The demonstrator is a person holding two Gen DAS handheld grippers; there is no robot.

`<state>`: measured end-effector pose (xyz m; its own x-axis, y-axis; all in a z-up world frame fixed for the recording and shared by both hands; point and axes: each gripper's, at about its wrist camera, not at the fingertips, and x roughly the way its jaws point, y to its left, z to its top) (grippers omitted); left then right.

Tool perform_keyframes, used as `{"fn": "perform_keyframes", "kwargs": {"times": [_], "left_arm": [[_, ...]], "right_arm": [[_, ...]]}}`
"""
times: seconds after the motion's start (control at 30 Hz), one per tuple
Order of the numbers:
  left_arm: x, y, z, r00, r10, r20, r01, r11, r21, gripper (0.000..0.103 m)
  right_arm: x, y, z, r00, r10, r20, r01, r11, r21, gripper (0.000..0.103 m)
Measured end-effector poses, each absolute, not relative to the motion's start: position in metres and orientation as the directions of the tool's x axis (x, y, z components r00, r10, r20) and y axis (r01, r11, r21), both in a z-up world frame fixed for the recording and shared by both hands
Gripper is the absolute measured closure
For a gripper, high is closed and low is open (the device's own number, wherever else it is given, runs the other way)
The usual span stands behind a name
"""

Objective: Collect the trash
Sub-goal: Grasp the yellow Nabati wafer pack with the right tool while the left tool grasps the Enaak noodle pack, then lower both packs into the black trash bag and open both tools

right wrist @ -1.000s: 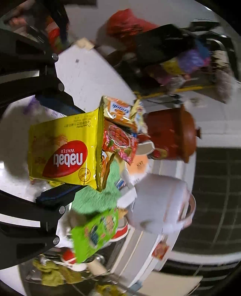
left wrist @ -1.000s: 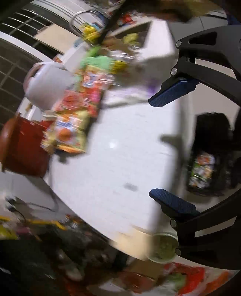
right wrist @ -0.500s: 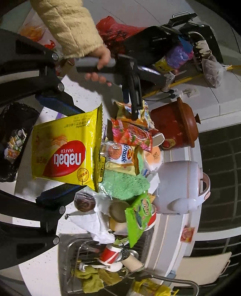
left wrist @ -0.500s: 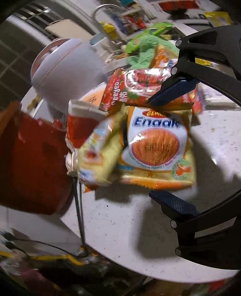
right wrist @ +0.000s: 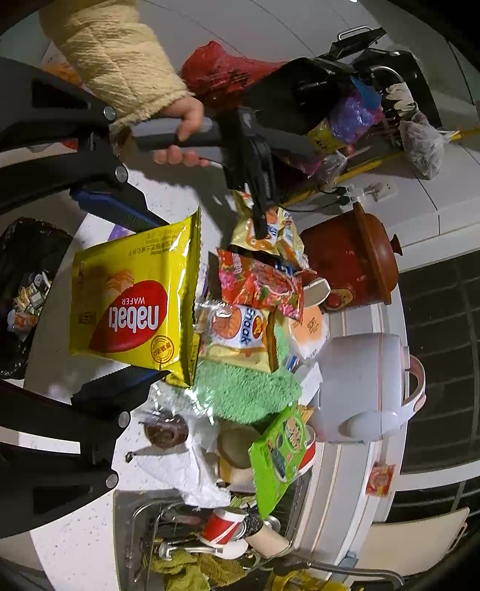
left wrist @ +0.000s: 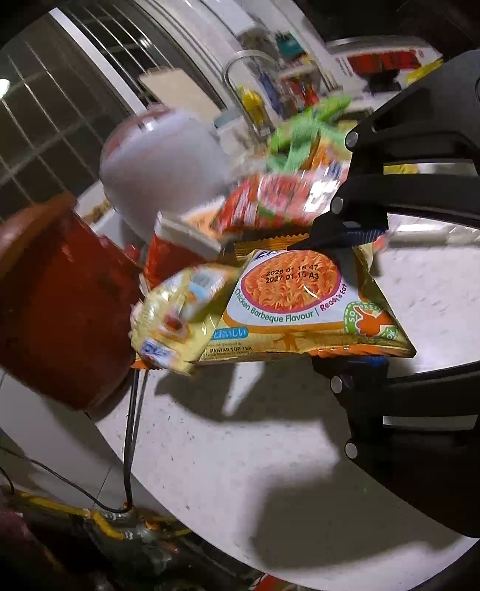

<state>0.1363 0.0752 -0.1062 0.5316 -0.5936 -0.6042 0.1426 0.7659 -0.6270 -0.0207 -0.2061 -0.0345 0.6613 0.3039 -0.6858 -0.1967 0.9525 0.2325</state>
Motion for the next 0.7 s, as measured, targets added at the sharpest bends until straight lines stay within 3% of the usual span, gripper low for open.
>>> {"fn": "perform_keyframes", "kwargs": {"times": [0.17, 0.43, 0.53, 0.7], "left_arm": [[0.084, 0.098, -0.075, 0.579, -0.629, -0.519, 0.205, 0.729, -0.654, 0.064], [0.003, 0.133, -0.052, 0.571, -0.683, -0.457, 0.26, 0.678, -0.688, 0.067], [-0.036, 0.144, -0.063, 0.536, -0.708, -0.46, 0.215, 0.641, -0.737, 0.067], [-0.1, 0.152, -0.111, 0.439, -0.703, -0.559, 0.088, 0.653, -0.752, 0.067]], "right_arm": [[-0.019, -0.194, -0.024, 0.664, 0.343, -0.665, -0.244, 0.94, 0.24, 0.035], [-0.039, -0.172, -0.014, 0.632, 0.422, -0.65, -0.326, 0.906, 0.271, 0.035], [-0.054, -0.16, -0.019, 0.586, 0.451, -0.673, -0.365, 0.889, 0.278, 0.035], [-0.081, -0.145, -0.051, 0.475, 0.459, -0.751, -0.4, 0.873, 0.28, 0.035]]}}
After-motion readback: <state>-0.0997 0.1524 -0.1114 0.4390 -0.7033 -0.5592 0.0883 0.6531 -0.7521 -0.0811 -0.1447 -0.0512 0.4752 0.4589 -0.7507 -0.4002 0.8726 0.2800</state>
